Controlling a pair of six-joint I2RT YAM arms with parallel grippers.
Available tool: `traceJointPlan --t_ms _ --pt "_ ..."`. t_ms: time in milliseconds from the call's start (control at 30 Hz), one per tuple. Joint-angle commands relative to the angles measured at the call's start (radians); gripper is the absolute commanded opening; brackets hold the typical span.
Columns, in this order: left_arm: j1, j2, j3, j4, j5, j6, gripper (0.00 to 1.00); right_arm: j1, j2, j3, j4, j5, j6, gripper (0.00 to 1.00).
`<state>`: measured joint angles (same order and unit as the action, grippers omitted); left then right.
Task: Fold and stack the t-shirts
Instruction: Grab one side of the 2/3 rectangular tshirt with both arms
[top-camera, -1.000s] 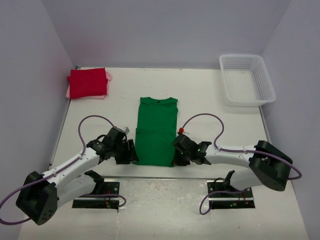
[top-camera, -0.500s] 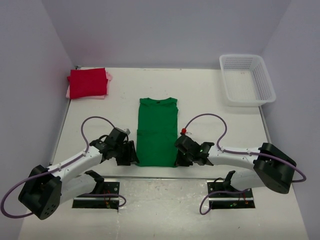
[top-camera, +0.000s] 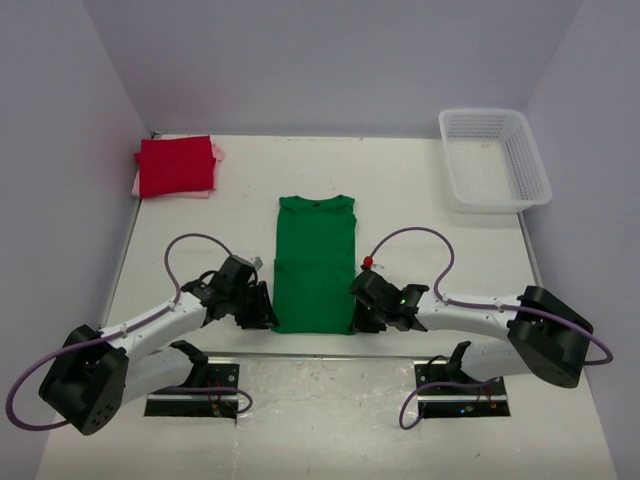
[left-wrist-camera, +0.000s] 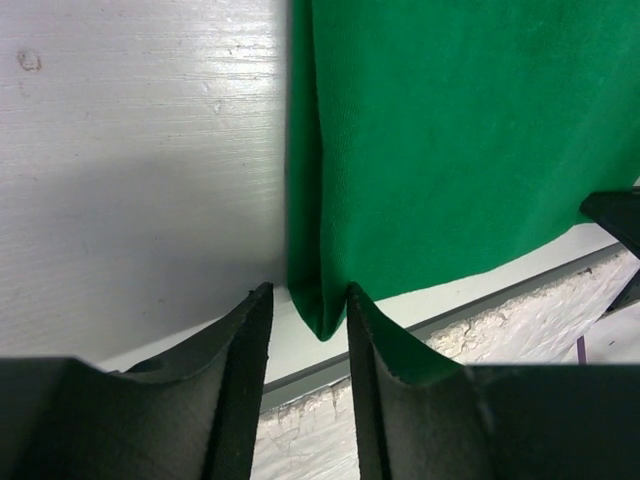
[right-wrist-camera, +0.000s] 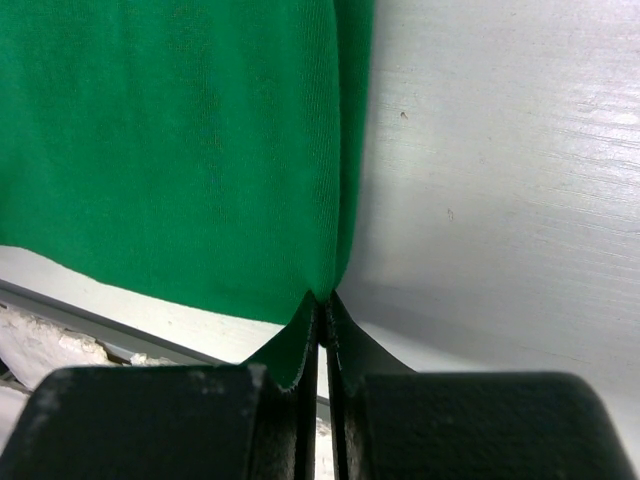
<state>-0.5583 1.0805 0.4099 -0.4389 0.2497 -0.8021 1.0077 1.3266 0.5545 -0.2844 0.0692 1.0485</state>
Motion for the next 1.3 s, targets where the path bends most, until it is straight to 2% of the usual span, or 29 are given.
traceJointPlan --t_ms 0,133,233,267,333,400,567,667,733,933,1267 --pt "0.005 0.009 -0.048 0.008 -0.015 0.001 0.36 0.002 0.017 -0.018 -0.062 0.044 -0.013 0.0" --pt "0.005 0.032 -0.069 0.069 0.02 -0.008 0.28 0.002 0.016 -0.013 -0.071 0.047 -0.013 0.0" --pt "0.005 0.056 -0.094 0.121 0.068 -0.012 0.1 0.002 0.028 -0.008 -0.071 0.05 -0.018 0.0" --pt "0.005 0.064 -0.101 0.141 0.088 -0.016 0.0 0.002 0.034 -0.002 -0.075 0.053 -0.022 0.0" --pt "0.005 0.061 -0.126 0.206 0.15 -0.028 0.0 0.002 0.045 0.004 -0.078 0.055 -0.034 0.0" --pt "0.003 0.03 -0.129 0.197 0.163 -0.031 0.0 0.002 0.045 0.015 -0.091 0.064 -0.047 0.0" --pt "0.005 -0.199 -0.1 0.059 0.111 -0.049 0.0 0.003 -0.004 0.054 -0.147 0.104 -0.104 0.0" --pt "0.003 -0.279 -0.053 -0.046 0.071 -0.046 0.0 0.002 -0.018 0.088 -0.191 0.129 -0.133 0.0" --pt "0.001 -0.298 -0.033 -0.099 0.06 -0.039 0.0 0.003 -0.023 0.1 -0.206 0.121 -0.149 0.0" --pt "0.001 -0.355 -0.045 -0.116 0.095 -0.043 0.0 0.015 -0.081 0.107 -0.236 0.113 -0.15 0.0" --pt "0.0 -0.415 -0.008 -0.181 0.091 -0.025 0.0 0.078 -0.181 0.142 -0.332 0.181 -0.13 0.0"
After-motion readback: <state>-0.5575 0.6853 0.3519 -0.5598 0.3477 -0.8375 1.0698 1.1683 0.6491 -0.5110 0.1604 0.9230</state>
